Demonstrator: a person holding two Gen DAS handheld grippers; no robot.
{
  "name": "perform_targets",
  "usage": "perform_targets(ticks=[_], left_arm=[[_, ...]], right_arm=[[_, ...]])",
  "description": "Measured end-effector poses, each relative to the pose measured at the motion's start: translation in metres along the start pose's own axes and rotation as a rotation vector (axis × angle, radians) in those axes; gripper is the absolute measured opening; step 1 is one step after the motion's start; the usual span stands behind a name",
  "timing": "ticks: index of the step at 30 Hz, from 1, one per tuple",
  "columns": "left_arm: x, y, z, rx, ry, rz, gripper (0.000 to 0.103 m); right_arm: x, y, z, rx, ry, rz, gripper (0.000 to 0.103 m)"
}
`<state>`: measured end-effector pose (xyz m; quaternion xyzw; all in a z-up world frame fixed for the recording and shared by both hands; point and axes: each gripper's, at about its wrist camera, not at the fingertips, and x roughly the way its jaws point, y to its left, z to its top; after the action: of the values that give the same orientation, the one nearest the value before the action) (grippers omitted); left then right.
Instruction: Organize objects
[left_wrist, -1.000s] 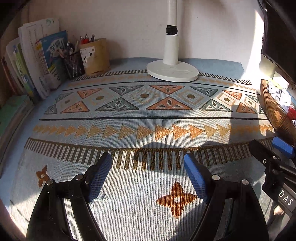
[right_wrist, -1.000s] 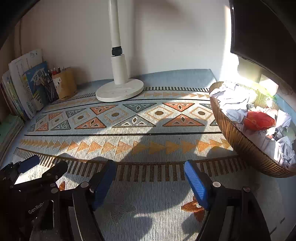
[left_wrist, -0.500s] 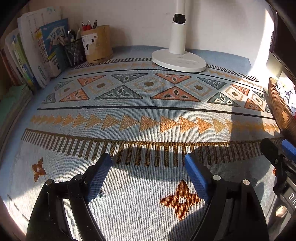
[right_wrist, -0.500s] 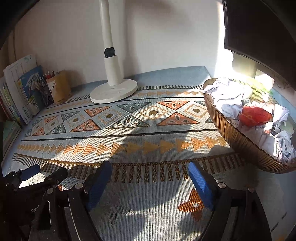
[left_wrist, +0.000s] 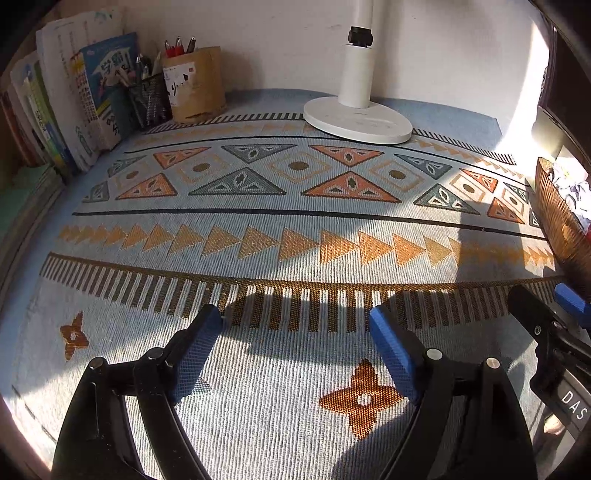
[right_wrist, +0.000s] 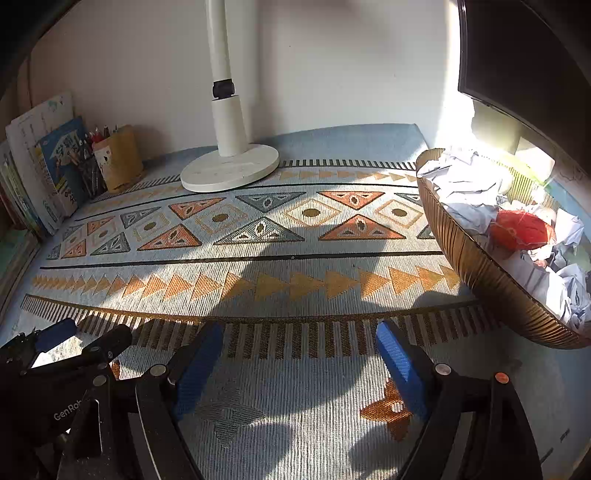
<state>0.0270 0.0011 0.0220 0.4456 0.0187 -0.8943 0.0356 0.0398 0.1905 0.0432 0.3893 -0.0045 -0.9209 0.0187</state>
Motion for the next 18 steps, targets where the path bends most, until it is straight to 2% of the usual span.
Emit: perform_targets(ticks=[6, 10, 15, 18], left_arm=[[0.001, 0.000, 0.000, 0.001, 0.002, -0.004, 0.084], [0.007, -0.006, 0.002, 0.030, 0.038, -0.021, 0.103], [0.008, -0.006, 0.001, 0.027, 0.036, -0.023, 0.103], [0.008, -0.005, 0.001, 0.025, 0.037, -0.021, 0.103]], right_arm=[[0.005, 0.004, 0.001, -0.021, 0.029, 0.002, 0.084], [0.014, 0.003, 0.002, -0.013, 0.074, 0.000, 0.084], [0.018, 0.001, 0.001, -0.005, 0.102, 0.002, 0.084], [0.027, 0.000, 0.002, 0.000, 0.152, -0.003, 0.085]])
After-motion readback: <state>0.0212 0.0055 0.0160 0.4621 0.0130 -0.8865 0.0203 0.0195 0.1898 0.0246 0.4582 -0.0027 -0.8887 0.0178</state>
